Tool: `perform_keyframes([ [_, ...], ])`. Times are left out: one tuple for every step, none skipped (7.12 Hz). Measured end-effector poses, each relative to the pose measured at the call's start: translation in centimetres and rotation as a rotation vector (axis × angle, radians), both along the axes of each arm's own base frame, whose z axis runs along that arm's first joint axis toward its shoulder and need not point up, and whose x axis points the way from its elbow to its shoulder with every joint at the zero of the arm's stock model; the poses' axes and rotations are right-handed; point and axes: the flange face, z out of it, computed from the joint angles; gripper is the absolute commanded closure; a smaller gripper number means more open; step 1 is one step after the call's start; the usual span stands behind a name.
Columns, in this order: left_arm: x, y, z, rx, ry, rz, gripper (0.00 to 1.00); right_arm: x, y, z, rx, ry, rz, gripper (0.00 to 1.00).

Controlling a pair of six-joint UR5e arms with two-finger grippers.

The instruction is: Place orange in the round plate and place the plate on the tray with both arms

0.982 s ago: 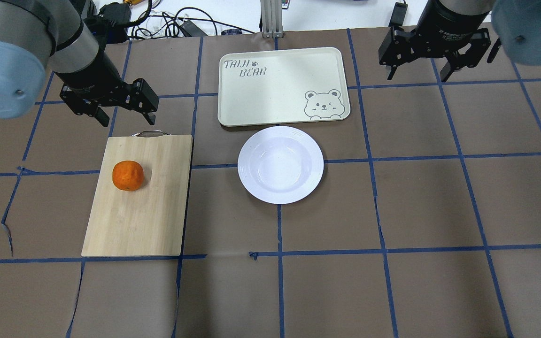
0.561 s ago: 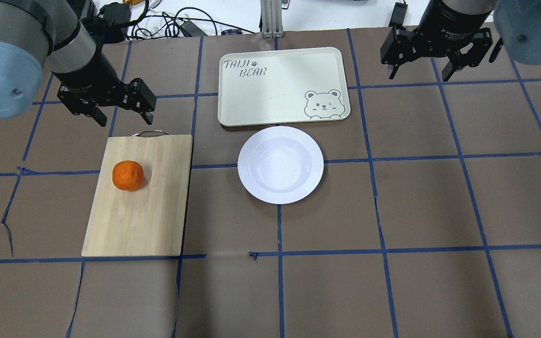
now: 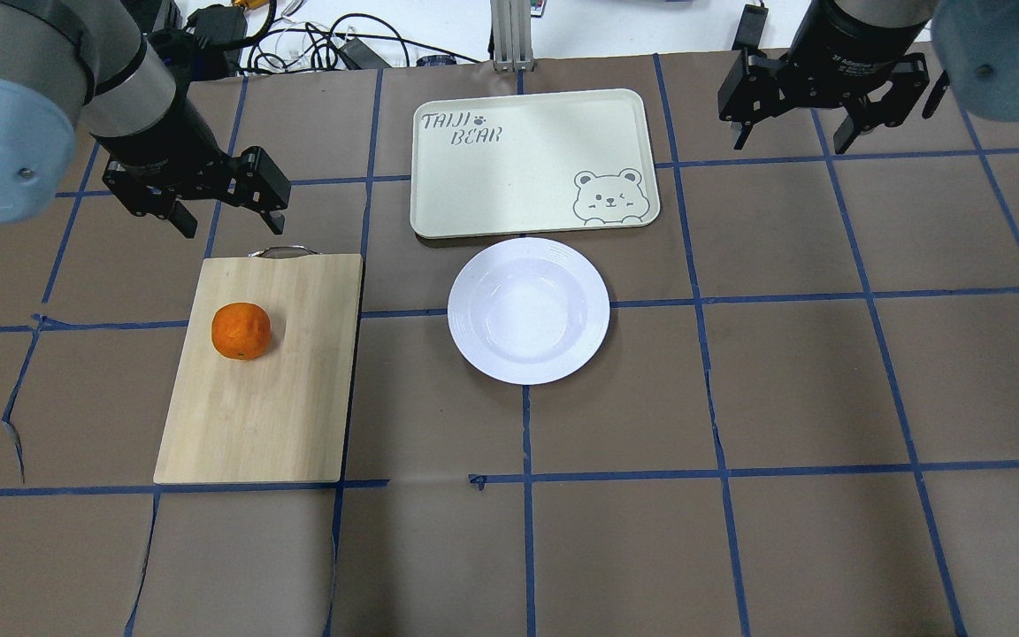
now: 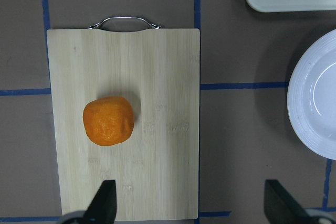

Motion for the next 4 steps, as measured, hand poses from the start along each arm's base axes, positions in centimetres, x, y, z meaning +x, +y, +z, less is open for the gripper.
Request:
perform_keyframes([
  [0.4, -0.1, -0.1, 0.002, -0.012, 0.001, 0.00, 0.0, 0.0, 0.0, 0.001, 0.000, 0.000, 0.00],
  [1.5, -0.2, -0.4, 0.012, -0.042, 0.012, 0.00, 0.0, 0.0, -0.1, 0.002, -0.001, -0.001, 0.00],
  [2.6, 0.0, -1.5, 0.037, -0.068, 0.024, 0.00, -0.1, 0.0, -0.1, 0.002, -0.001, -0.002, 0.00],
  [3.6, 0.5, -3.5, 0.071, -0.072, 0.035, 0.00, -0.1, 0.0, -0.1, 0.002, -0.001, -0.002, 0.00],
])
